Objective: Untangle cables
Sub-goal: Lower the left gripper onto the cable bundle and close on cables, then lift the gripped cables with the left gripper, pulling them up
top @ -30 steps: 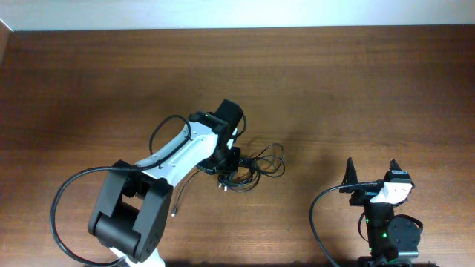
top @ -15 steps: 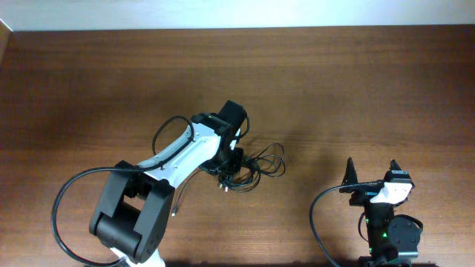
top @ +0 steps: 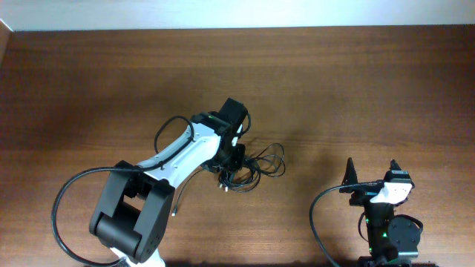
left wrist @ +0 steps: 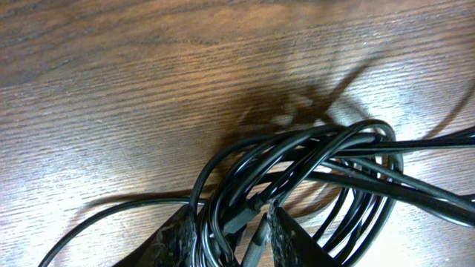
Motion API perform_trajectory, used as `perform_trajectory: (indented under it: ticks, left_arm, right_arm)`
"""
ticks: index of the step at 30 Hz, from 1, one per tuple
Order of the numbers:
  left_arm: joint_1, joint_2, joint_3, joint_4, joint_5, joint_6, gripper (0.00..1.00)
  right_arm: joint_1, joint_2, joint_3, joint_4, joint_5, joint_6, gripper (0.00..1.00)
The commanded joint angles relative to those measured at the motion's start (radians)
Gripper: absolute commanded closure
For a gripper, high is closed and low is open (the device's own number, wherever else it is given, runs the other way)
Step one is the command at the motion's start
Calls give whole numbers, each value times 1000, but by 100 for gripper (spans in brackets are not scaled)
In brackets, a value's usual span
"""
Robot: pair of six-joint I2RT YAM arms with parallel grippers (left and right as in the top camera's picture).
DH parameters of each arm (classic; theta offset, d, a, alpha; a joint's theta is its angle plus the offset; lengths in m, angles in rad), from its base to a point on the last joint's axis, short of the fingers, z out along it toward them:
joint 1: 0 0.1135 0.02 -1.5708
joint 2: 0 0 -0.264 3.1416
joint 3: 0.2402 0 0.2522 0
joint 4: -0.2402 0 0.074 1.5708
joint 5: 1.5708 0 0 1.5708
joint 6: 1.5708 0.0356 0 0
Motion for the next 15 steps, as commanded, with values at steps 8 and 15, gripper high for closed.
perform_trajectory:
  ticks: [8, 15]
  left_arm:
    - [-2, 11, 13, 48, -11, -6, 65]
    - [-2, 11, 13, 38, -11, -6, 78]
  right_arm:
    - [6, -4, -5, -6, 5, 8, 2]
    - [6, -4, -5, -6, 5, 8, 2]
